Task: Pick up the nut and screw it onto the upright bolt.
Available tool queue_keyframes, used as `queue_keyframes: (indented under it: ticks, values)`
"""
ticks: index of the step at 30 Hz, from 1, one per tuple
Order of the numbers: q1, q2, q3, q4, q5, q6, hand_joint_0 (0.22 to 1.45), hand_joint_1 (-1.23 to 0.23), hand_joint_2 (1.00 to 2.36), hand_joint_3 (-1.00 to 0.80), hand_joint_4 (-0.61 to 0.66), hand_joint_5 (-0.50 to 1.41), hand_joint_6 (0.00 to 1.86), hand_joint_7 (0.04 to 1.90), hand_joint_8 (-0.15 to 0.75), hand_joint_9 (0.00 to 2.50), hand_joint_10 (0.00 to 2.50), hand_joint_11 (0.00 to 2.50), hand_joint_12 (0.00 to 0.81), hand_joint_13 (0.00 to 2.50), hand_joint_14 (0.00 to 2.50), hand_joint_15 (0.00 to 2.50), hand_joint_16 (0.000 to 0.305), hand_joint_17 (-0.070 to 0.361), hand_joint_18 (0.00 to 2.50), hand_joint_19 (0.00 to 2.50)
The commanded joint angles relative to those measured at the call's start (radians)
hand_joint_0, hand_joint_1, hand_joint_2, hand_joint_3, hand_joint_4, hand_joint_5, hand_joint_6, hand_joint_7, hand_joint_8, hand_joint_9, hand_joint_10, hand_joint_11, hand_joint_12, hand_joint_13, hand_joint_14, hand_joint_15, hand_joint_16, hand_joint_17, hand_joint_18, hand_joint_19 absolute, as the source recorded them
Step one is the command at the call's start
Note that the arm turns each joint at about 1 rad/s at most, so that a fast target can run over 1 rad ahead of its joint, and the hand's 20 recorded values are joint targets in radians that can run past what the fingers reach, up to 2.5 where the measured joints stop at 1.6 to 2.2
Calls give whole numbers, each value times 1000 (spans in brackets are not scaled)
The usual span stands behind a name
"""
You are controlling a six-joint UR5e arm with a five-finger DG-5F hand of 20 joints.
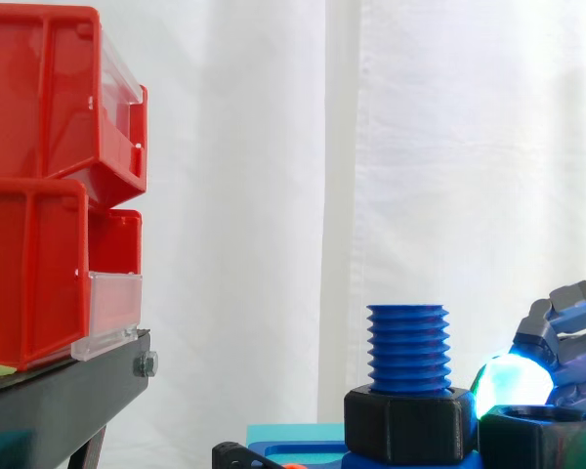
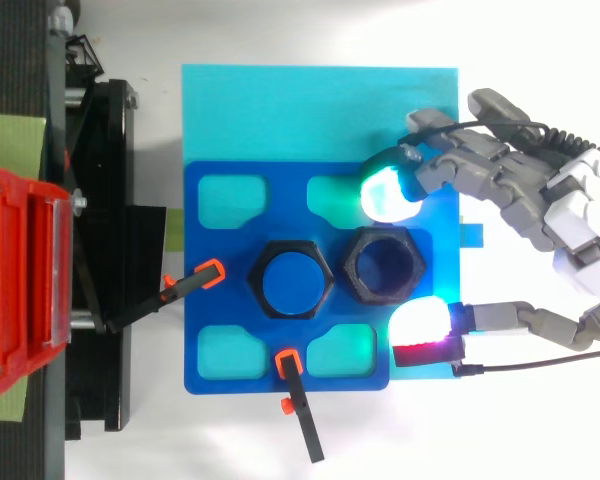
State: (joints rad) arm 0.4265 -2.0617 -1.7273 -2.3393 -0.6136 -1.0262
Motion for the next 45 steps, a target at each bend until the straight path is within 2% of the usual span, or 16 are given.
queue_keyframes:
  ticks: [1, 6, 12, 21, 35, 45]
  values:
    - [0, 0, 0, 0, 0, 0, 548, -880, 1000, -500, 264, -223, 503, 1016, 277, 279, 0, 0, 381, 326, 0, 0, 47, 107, 207, 0]
    - [0, 0, 0, 0, 0, 0, 552, -871, 1000, -500, 265, -221, 503, 1037, 279, 292, 0, 0, 381, 331, 0, 0, 47, 106, 213, 0]
    - [0, 0, 0, 0, 0, 0, 427, -790, 1000, -500, 306, -220, 503, 1008, 318, 302, 0, 0, 424, 355, 0, 0, 56, 125, 254, 0]
    - [0, 0, 0, 8, 0, -8, 377, -767, 1000, -500, 319, -223, 503, 974, 337, 304, 0, 0, 448, 359, 0, 0, 61, 137, 265, 0]
    - [0, 0, 0, 74, 3, -80, 373, -777, 1000, -500, 312, -226, 503, 960, 335, 293, 0, 0, 447, 351, 0, 0, 62, 139, 264, 0]
    - [2, -12, 0, 77, 3, -83, 374, -781, 1000, -500, 312, -226, 503, 958, 335, 292, 0, 0, 447, 354, 0, 0, 62, 139, 267, 0]
